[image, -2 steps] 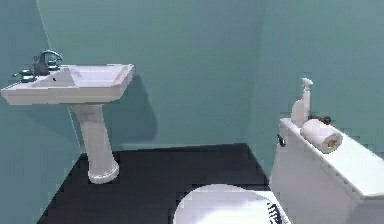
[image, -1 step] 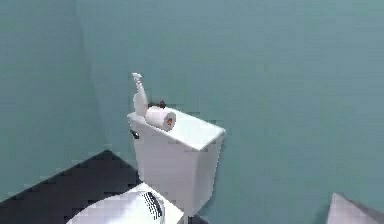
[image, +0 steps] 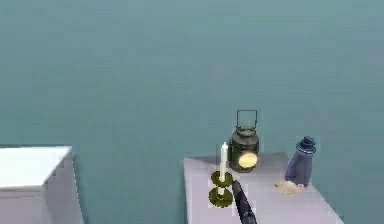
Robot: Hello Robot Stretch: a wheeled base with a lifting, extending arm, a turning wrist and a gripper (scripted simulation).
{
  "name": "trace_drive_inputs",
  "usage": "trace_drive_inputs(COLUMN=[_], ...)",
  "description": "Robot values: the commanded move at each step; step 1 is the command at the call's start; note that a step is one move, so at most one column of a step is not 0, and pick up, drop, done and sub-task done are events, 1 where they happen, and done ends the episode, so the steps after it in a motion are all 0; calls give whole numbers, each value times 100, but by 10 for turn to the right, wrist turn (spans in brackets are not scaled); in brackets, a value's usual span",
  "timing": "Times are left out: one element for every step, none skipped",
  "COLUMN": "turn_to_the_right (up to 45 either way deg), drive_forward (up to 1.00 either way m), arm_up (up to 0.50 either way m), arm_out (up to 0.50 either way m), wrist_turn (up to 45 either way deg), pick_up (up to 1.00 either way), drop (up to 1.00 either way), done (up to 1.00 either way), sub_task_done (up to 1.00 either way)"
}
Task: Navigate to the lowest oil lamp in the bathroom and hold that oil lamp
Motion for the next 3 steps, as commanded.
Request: trace_drive_inputs(turn_to_the_right=[450,390,0], drive_forward=[0,0,15], arm_up=[0,0,0], arm_out=[0,0,0], wrist_turn=[0,0,0], pick_up=[0,0,0], drop=[0,0,0], done=[0,0,0], sub_task_done=[0,0,0])
